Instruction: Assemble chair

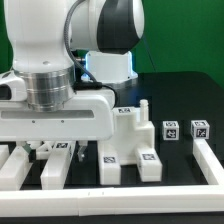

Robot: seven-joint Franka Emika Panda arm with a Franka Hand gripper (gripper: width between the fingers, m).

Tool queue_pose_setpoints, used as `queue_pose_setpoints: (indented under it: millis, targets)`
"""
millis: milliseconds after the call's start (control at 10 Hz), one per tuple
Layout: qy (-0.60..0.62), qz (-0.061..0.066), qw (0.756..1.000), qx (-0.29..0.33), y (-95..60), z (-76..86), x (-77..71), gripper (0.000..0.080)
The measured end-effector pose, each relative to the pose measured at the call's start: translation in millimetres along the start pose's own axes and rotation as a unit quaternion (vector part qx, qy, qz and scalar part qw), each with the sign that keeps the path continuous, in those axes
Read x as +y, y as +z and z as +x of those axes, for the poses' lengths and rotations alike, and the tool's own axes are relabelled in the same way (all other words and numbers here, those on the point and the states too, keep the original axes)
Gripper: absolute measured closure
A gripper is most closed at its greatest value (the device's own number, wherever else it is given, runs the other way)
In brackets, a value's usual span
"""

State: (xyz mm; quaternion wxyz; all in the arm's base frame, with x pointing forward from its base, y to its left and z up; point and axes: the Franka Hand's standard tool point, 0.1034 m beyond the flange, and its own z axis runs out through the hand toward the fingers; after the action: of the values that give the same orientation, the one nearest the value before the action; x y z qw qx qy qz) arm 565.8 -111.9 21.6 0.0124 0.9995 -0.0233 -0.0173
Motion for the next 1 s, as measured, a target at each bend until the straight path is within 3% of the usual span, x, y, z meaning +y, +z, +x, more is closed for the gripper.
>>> queue_pose_setpoints:
  millis: [200, 300, 400, 500, 600, 1000]
  targets:
    - [0.001, 0.0, 1.0, -0.001, 1.2, -0.6, 0.9, 0.0191]
    - [0.001, 0.0, 1.0, -0.001, 1.4, -0.7, 0.9, 0.0341]
    - [0.001, 0.0, 1.0, -0.001, 1.6, -0.7, 0.9, 0.0341]
    - [0.001, 0.0, 1.0, -0.001, 1.6, -0.7, 1.0, 0.0479]
    - [0.001, 0.0, 1.0, -0.001, 1.6, -0.7, 1.0, 0.0517]
    - [0.001, 0.0, 1.0, -0.001, 1.6, -0.7, 1.0, 0.0517]
